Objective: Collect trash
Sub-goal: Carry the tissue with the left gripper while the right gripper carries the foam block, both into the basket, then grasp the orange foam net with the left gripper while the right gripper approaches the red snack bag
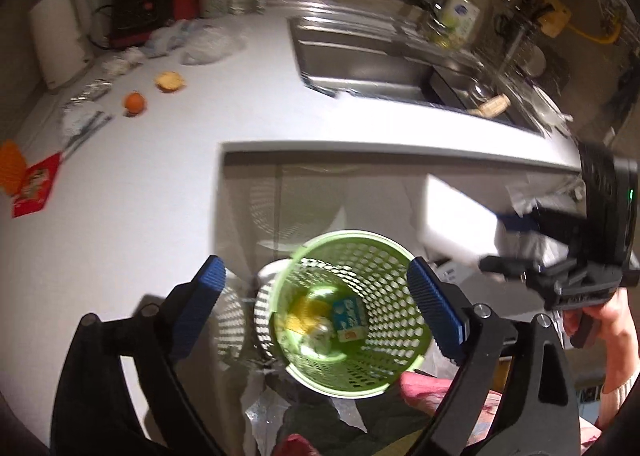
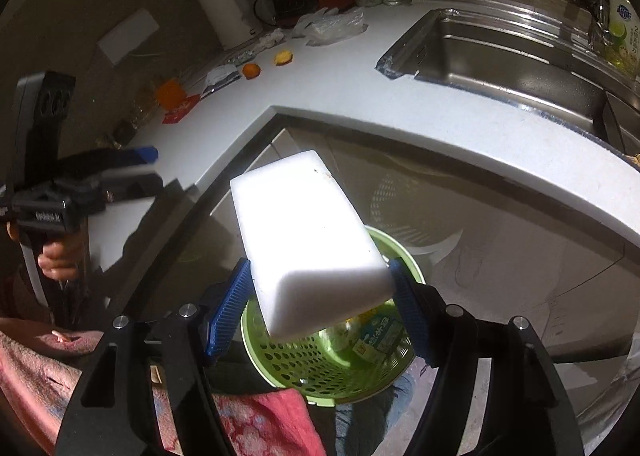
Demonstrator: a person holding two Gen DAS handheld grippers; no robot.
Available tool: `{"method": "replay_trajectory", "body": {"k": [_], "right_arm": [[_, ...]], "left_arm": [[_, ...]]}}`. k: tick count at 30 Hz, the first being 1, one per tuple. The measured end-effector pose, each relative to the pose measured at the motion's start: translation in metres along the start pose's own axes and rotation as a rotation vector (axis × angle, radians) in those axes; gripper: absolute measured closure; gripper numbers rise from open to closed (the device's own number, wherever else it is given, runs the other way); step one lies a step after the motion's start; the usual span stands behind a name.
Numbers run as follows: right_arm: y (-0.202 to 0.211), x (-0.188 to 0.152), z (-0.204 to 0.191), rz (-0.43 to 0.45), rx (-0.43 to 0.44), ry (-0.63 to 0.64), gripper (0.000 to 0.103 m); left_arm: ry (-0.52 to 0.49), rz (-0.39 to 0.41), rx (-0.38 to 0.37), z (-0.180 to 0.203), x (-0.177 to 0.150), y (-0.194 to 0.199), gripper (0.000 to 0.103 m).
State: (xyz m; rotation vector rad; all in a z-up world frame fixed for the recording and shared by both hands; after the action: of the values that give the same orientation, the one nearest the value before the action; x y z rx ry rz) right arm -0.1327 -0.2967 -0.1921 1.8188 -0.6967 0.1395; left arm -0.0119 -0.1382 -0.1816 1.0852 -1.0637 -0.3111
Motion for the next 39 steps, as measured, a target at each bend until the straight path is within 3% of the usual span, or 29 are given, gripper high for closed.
{"method": "replay_trajectory", "body": {"k": [3, 7, 13, 24, 33, 39], "right_arm": [[-0.013, -0.011, -0.002, -0.045, -0.039, 0.019, 0.002], [-0.015, -0.002, -0.007, -0.037, -0.01, -0.001, 0.002], [-0.007, 0.055, -0.035, 0.052, 0.097, 0.016, 0.002], [-0.044, 0.153, -0.112, 0.084, 0.143, 0.221, 0.002], [-0.108, 0.204, -0.168, 0.048, 0.188, 0.283, 0.002], [-0.157, 0.234, -0.209, 0.004, 0.209, 0.308, 0.002]], "left_arm": [[0.051, 0.015, 0.059, -0.029, -0.006, 0.011, 0.014], [0.142, 0.022, 0.13, -0.067, -0.018, 0.021, 0.014], [0.275, 0.06, 0.233, -0.115, -0.03, 0.043, 0.014], [0.463, 0.094, 0.404, -0.198, -0.031, 0.059, 0.013], [0.493, 0.097, 0.548, -0.292, -0.019, 0.051, 0.013], [0.503, 0.105, 0.568, -0.356, -0.015, 0.034, 0.013]]}}
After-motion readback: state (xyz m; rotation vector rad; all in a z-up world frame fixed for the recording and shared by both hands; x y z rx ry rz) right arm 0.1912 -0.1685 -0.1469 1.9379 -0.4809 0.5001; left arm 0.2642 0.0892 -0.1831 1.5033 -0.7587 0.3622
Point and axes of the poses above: each gripper's, at about its wrist camera, not at the fingertips, and y roughly against the way its jaws point, z to its right, x to its top, the point moved 4 cm from there along -y, roughly the way its jaws point, and after that the axes turned 10 degrees about -y, right-handed, at the moved point
